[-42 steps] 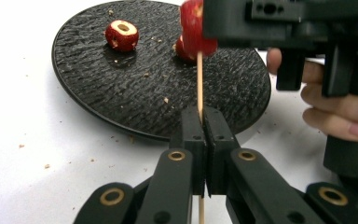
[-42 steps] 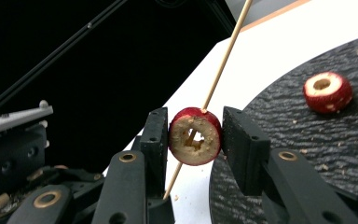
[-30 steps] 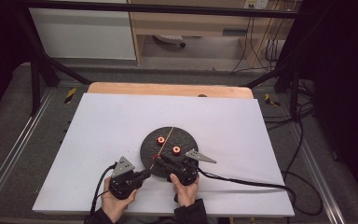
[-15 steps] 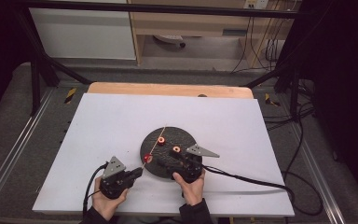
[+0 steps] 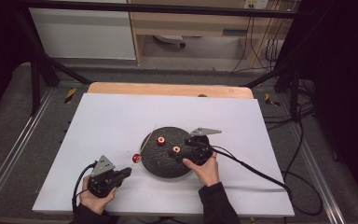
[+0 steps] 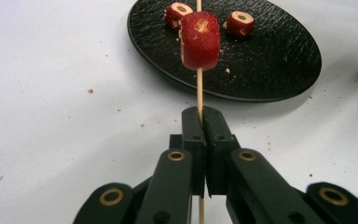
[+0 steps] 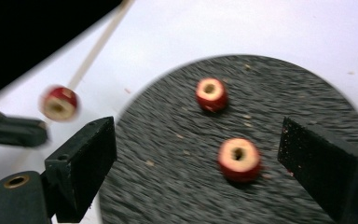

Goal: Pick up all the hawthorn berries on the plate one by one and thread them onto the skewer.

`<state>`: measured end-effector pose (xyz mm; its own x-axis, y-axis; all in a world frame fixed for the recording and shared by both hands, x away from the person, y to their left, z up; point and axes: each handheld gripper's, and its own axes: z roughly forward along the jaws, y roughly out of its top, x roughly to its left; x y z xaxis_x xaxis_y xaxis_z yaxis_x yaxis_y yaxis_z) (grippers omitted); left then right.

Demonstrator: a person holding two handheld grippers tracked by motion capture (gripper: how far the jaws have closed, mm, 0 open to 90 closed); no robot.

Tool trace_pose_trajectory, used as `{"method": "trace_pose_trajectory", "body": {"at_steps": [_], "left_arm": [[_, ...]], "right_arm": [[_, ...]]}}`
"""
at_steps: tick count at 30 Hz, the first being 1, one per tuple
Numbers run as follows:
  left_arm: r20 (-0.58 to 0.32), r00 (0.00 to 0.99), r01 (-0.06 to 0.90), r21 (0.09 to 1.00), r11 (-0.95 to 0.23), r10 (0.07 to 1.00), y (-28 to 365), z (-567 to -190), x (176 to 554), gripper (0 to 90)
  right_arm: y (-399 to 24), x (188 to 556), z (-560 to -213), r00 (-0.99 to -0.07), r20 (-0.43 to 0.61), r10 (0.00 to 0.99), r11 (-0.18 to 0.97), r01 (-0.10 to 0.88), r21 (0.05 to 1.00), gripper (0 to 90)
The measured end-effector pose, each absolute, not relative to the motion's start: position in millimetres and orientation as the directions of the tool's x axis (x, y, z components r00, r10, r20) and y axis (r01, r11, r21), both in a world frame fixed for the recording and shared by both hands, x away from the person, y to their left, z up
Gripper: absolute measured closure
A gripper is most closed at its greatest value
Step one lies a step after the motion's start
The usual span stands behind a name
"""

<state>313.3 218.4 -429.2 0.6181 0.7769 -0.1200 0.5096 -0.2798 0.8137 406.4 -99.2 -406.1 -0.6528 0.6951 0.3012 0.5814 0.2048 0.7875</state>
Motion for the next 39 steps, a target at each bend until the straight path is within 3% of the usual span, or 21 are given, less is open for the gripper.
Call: {"method": "trace_pose_trajectory", "body": {"at_steps": [6,18,31,39], "left_arm": [[-0.111,0.619,0.510,0.810,-0.290,0.778,219.6,-429.7,313.9,88.3],[-0.114,0.622,0.519,0.801,-0.298,0.775,220.4,-430.6,315.0,88.3],[-0.115,0.624,0.521,0.799,-0.302,0.773,218.8,-431.6,315.3,88.3],[-0.113,0.627,0.522,0.795,-0.308,0.770,218.1,-431.9,315.5,88.3]], "right_arm": [[-95.3,428.5,-402.4,-0.680,0.153,0.717,0.430,0.604,0.671,14.8],[-77.0,460.5,-398.8,-0.750,0.046,0.660,0.640,0.593,0.489,32.3],[-60.8,475.9,-407.9,-0.782,0.142,0.607,0.679,0.604,0.417,47.9],[-61.5,478.7,-407.0,-0.794,0.150,0.589,0.702,0.594,0.393,55.7]]}}
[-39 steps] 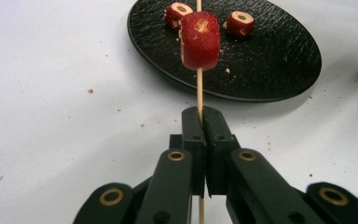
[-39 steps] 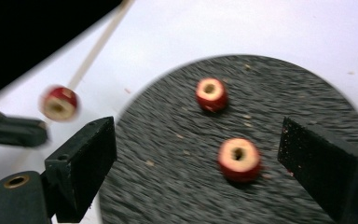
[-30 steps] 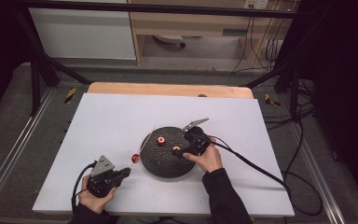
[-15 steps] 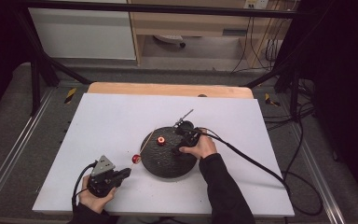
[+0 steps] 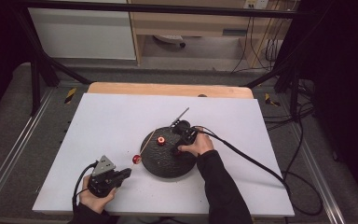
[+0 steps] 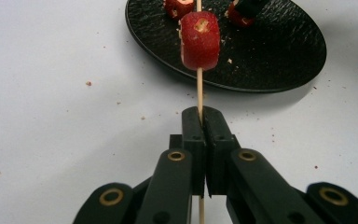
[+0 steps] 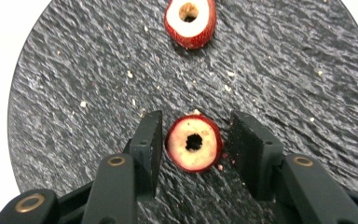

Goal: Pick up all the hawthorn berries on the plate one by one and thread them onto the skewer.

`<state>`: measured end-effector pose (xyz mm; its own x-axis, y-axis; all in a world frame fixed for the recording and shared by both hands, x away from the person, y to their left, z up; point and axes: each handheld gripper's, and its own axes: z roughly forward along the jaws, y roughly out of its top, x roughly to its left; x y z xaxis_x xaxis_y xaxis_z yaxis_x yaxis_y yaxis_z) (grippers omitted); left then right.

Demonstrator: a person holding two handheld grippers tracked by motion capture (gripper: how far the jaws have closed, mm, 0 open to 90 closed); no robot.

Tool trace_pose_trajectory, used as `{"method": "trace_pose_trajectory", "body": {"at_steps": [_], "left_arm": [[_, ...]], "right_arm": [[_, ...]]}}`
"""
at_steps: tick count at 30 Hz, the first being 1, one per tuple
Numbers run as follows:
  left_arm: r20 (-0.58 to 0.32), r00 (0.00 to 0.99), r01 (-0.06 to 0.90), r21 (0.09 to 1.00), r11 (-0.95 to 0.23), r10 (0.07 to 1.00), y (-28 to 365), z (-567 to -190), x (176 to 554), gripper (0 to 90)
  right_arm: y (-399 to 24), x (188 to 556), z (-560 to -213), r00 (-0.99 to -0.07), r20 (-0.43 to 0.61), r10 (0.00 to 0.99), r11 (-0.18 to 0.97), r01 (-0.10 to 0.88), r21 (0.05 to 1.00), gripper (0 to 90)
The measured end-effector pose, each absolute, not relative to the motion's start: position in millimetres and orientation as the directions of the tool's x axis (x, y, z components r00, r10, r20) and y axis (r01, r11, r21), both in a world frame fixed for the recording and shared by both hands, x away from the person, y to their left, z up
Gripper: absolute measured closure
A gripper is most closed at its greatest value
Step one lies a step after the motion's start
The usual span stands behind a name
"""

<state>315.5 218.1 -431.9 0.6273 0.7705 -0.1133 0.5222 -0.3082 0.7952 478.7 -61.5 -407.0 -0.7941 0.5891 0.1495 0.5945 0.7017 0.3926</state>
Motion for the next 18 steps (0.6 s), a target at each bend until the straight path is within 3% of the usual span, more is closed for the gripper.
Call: {"method": "trace_pose_trajectory", "body": {"at_steps": [18], "left_arm": [[-0.111,0.629,0.521,0.795,-0.311,0.770,217.7,-432.1,315.4,88.3]], "right_arm": [[-62.2,478.5,-405.3,-0.776,0.162,0.609,0.687,0.619,0.380,60.2]]}}
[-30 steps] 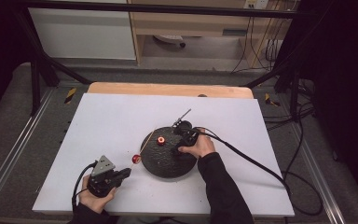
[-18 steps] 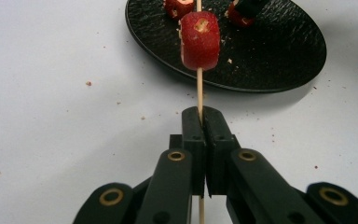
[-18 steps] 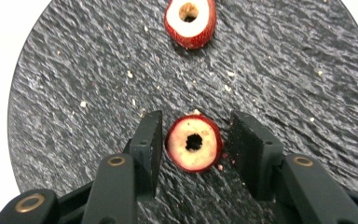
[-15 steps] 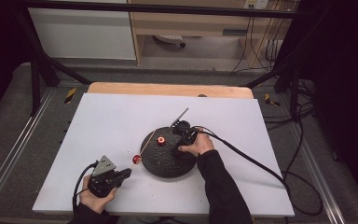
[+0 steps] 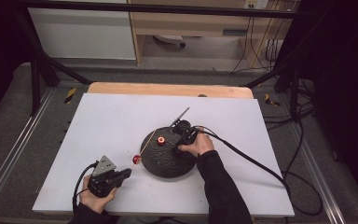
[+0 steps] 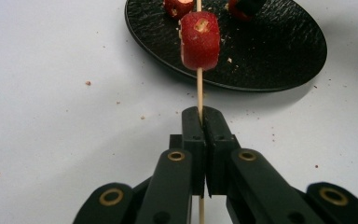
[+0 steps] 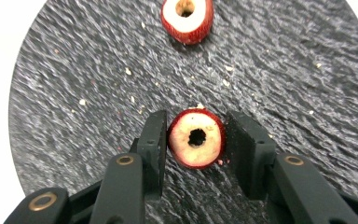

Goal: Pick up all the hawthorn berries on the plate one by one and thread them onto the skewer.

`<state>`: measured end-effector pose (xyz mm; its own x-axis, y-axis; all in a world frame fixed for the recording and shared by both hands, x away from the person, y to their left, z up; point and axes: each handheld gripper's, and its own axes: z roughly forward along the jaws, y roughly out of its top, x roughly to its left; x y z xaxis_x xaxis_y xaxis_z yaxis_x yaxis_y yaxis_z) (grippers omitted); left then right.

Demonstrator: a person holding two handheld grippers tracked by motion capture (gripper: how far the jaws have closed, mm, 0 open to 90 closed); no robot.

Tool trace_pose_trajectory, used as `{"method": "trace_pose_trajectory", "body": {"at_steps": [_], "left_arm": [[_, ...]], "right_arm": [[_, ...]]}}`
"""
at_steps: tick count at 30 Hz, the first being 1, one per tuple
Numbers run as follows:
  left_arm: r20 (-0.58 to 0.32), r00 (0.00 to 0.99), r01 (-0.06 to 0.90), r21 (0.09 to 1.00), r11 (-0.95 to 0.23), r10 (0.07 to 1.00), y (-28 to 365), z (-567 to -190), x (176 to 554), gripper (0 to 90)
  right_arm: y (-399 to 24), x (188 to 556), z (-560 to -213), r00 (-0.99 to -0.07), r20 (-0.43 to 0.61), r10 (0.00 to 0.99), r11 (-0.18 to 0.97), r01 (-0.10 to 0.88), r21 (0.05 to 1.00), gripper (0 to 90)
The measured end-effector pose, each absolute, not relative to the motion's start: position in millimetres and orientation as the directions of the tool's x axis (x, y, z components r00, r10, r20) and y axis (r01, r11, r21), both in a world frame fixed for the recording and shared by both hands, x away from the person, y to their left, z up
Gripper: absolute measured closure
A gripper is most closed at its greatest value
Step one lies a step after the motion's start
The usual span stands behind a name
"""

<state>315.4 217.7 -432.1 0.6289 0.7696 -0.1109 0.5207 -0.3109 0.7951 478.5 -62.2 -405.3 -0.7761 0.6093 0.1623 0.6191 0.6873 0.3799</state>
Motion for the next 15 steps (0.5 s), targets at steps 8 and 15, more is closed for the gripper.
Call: {"method": "trace_pose_trajectory", "body": {"at_steps": [8,15], "left_arm": [[-0.108,0.629,0.518,0.797,-0.311,0.770,217.1,-431.8,314.5,88.3],[-0.105,0.630,0.515,0.798,-0.313,0.769,216.6,-431.6,313.9,88.3]], "right_arm": [[-65.9,471.8,-392.3,-0.752,0.196,0.630,0.623,0.640,0.451,60.4],[-67.0,463.0,-388.5,-0.728,0.219,0.650,0.558,0.653,0.512,60.4]]}}
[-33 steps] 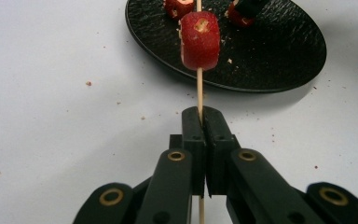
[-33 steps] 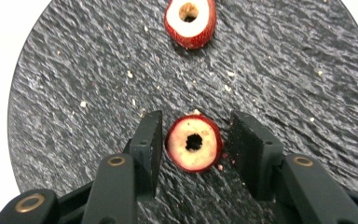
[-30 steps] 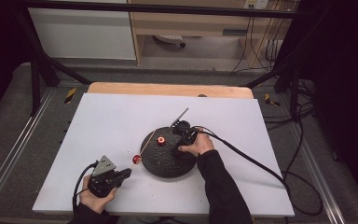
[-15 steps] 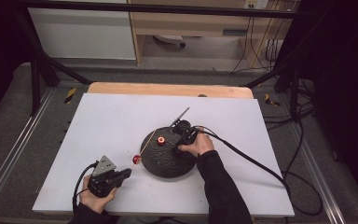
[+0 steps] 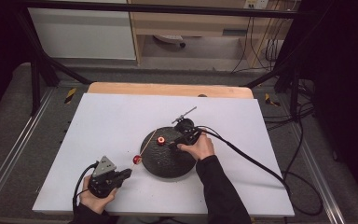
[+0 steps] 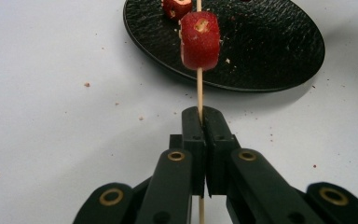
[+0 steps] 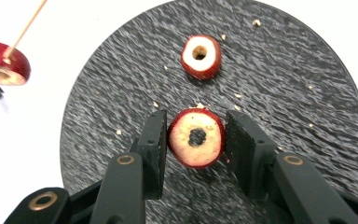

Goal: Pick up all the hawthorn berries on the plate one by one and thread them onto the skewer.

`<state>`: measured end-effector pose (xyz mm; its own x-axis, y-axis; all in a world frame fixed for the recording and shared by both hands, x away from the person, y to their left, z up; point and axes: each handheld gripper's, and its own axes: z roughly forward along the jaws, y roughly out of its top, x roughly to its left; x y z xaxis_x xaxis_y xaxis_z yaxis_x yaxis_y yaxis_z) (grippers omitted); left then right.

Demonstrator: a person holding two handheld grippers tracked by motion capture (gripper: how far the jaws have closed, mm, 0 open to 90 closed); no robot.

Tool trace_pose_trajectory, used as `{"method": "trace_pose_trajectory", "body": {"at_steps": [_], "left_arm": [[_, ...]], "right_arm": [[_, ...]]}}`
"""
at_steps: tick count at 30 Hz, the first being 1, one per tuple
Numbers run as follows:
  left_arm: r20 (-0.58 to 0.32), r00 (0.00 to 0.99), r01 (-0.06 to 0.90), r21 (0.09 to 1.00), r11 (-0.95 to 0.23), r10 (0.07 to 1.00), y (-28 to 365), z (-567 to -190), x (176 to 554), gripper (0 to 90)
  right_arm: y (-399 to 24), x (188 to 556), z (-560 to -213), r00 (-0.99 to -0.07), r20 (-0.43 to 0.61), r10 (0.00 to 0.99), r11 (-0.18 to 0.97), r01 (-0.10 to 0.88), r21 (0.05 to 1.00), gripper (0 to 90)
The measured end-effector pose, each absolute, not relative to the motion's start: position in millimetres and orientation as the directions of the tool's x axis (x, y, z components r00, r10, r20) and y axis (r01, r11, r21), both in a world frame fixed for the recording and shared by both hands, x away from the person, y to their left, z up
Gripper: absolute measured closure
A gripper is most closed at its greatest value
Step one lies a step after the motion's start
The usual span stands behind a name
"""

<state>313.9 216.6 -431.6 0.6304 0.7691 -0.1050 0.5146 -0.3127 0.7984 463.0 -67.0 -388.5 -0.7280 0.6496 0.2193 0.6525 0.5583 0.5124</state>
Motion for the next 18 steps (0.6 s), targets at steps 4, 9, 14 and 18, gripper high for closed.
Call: {"method": "trace_pose_trajectory", "body": {"at_steps": [4,9,14,18], "left_arm": [[-0.104,0.630,0.513,0.799,-0.312,0.769,216.5,-431.4,313.6,88.3],[-0.103,0.630,0.510,0.802,-0.310,0.770,216.3,-431.1,313.1,88.3],[-0.102,0.631,0.507,0.805,-0.308,0.769,215.9,-430.6,312.4,88.3],[-0.103,0.632,0.505,0.806,-0.308,0.768,215.6,-430.3,312.0,88.3]], "right_arm": [[-67.8,457.1,-387.7,-0.717,0.243,0.653,0.519,0.658,0.546,60.5],[-72.4,448.4,-386.4,-0.706,0.289,0.647,0.443,0.657,0.610,60.6],[-80.4,438.6,-386.1,-0.690,0.340,0.639,0.341,0.650,0.679,60.6],[-85.5,431.7,-387.6,-0.673,0.377,0.636,0.261,0.647,0.716,60.6]]}}
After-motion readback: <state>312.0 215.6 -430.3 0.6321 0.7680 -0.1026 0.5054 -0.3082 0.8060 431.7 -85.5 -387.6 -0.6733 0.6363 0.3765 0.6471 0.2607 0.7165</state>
